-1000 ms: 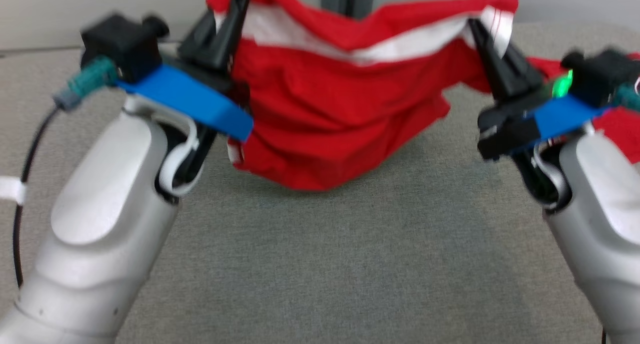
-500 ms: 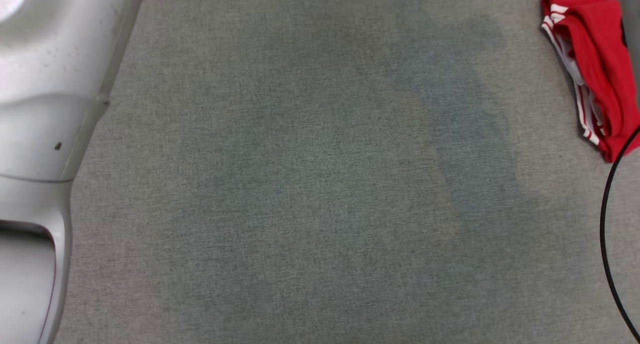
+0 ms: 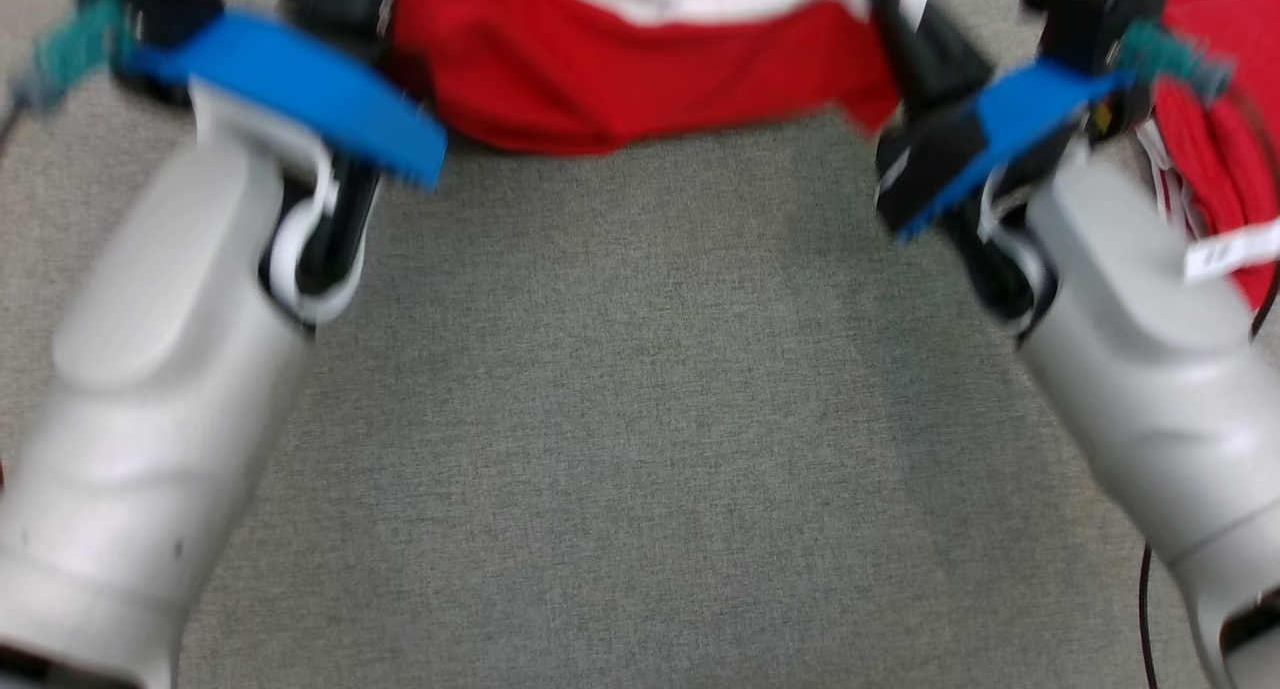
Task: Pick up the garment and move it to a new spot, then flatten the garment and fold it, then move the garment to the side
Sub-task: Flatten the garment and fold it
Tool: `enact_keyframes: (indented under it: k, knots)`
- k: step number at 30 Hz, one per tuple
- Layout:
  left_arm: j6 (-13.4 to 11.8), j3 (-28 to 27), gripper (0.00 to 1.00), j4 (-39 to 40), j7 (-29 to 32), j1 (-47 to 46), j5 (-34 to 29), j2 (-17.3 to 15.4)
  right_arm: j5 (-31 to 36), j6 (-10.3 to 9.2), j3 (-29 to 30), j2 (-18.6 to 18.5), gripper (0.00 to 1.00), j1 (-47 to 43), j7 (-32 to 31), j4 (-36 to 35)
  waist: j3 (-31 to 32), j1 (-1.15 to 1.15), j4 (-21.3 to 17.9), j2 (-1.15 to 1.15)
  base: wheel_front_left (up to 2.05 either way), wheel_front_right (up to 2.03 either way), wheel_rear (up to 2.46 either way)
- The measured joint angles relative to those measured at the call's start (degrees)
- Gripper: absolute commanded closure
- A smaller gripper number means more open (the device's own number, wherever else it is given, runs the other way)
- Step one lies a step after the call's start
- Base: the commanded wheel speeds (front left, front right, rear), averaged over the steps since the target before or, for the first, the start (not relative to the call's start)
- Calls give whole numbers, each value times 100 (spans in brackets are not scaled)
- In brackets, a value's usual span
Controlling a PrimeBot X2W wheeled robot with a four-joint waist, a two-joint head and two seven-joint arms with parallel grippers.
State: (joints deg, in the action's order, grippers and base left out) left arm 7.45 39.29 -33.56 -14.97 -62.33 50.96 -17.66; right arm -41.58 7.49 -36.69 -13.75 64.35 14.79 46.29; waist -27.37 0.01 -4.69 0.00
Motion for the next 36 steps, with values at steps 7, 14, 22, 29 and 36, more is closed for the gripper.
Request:
enact_keyframes:
  k: [7,14,22,29,36]
  knots:
    - [-1,-906,100,1302,-2,2716,-588,-200,145,0,-102,-278,100,-1848,19,-1147,446,-2,34,0,0,0,0]
    - [-1,-1011,100,1950,-2,4381,-977,-191,276,0,24,-622,100,-3551,20,-1986,1057,-3,201,0,0,0,0]
    - [-1,-902,100,2487,-2,5448,-1147,-177,377,0,528,-746,100,-5108,23,-2930,1550,-3,342,0,0,0,0]
    - [-10,-915,100,2730,-2,5727,-1180,-202,829,0,1265,-738,100,-6011,-100,-3819,1621,-2,394,0,0,0,0]
    - [-41,-962,100,2627,-2,5480,-1228,36,1127,0,1801,-523,100,-5940,-272,-3977,1550,-2,399,0,0,0,0]
